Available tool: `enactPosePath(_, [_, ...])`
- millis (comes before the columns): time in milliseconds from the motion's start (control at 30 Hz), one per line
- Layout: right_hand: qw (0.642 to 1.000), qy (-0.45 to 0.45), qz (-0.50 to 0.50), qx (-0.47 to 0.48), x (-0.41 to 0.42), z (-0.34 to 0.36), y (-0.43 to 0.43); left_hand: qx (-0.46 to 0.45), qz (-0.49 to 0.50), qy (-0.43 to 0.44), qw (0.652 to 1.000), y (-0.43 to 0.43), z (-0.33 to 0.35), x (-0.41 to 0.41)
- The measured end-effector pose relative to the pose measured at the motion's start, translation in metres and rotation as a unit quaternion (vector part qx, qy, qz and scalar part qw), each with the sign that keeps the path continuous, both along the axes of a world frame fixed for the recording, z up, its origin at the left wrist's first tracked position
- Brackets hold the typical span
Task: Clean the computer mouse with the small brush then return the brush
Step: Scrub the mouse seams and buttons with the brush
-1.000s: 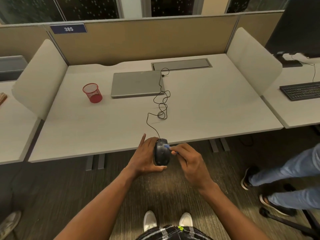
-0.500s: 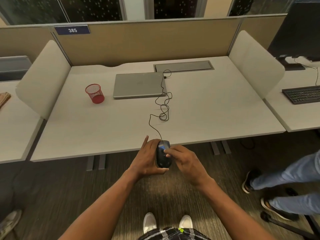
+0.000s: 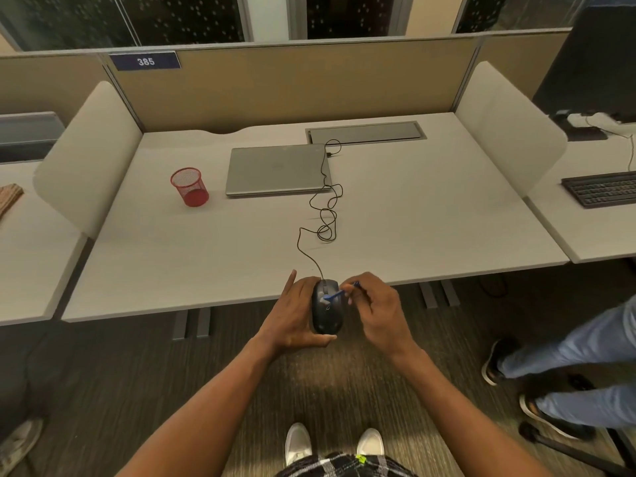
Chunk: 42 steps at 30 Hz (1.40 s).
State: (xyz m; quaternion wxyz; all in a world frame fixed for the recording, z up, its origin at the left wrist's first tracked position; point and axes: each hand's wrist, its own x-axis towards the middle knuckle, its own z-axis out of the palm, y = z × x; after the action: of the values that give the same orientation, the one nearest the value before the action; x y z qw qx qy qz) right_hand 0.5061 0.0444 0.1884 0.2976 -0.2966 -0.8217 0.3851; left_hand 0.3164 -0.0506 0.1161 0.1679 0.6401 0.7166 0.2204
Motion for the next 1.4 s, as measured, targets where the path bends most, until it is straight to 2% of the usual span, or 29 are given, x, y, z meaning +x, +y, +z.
enactPosePath(100, [0.999, -0.023, -0.021, -0.018, -0.004, -0.002, 0.011, 0.007, -0.008, -0.008, 1.000, -0.001, 0.002, 0.000])
enactPosePath(233, [0.999, -0.003, -0.054, -0.010, -0.006, 0.002, 0.020, 0.008, -0.016, -0.012, 1.000, -0.005, 0.003, 0.000])
enactPosePath(433, [0.999, -0.052, 0.004, -0.011, -0.008, 0.001, 0.014, 0.006, -0.027, 0.000, 1.000, -0.009, 0.002, -0.002])
enactPosePath(667, [0.999, -0.048, -0.018, 0.008, -0.007, 0.003, 0.014, 0.011, -0.040, 0.006, 0.999, -0.015, -0.002, 0.001])
enactPosePath(933, [0.991, -0.104, 0.079, 0.003, 0.004, 0.008, 0.001, 0.008, -0.044, 0.027, 0.999, -0.015, -0.003, 0.005])
enactPosePath(1100, [0.998, -0.049, 0.034, 0.021, 0.012, 0.008, 0.003, 0.004, -0.040, 0.009, 0.999, -0.015, -0.005, 0.006])
enactPosePath(1400, [0.993, -0.085, 0.084, -0.012, 0.040, -0.003, -0.007, -0.008, -0.037, -0.001, 0.999, -0.014, -0.007, 0.008])
